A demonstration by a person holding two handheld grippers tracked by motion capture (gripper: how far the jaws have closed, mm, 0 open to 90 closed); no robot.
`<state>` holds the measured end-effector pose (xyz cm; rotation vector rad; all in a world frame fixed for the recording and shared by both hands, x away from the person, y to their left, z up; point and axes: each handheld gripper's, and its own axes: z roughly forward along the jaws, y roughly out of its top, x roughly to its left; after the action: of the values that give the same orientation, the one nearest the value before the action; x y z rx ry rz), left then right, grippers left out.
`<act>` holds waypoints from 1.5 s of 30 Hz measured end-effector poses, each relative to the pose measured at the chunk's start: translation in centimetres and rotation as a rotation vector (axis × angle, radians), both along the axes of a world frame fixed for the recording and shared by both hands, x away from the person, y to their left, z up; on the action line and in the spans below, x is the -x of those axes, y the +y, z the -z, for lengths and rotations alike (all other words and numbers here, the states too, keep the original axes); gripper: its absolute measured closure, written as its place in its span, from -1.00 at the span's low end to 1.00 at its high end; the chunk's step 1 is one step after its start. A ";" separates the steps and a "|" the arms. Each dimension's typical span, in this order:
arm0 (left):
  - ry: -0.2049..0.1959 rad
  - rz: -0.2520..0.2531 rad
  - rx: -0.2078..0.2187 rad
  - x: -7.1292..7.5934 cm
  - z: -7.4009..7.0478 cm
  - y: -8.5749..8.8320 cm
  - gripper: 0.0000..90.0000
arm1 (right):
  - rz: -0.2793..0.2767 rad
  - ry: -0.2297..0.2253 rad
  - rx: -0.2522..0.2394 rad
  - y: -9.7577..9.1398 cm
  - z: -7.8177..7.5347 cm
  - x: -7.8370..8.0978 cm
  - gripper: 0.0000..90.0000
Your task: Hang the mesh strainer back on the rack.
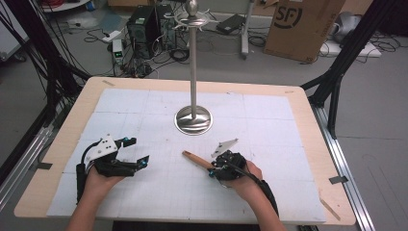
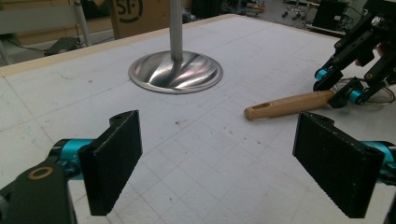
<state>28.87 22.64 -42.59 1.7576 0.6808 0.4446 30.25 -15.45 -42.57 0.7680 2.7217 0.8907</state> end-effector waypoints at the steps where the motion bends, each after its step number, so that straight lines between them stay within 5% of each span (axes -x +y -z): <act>1: 0.000 -0.001 0.000 0.0 0.0 0.0 -0.64 | -0.002 -0.008 -0.005 -0.3 -0.1 0.0 0.53; 8: 0.004 0.002 -0.006 0.0 0.0 -0.1 -0.64 | 0.020 0.015 -0.038 -2.0 0.0 0.6 0.53; 26: 0.009 0.003 -0.008 0.0 0.2 -0.3 -0.64 | 0.098 -0.001 -0.015 -6.7 0.0 1.7 0.53; 33: 0.011 0.002 -0.013 0.0 0.3 -0.4 -0.64 | 0.088 0.011 -0.035 -6.2 -0.2 1.6 0.47; 45: 0.008 0.003 -0.004 0.0 0.2 -0.2 -0.64 | 0.100 0.062 0.034 -4.8 -0.3 0.7 0.39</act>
<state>28.89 22.49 -42.77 1.7652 0.6839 0.4374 29.52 -20.21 -42.28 0.9305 2.7164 0.8102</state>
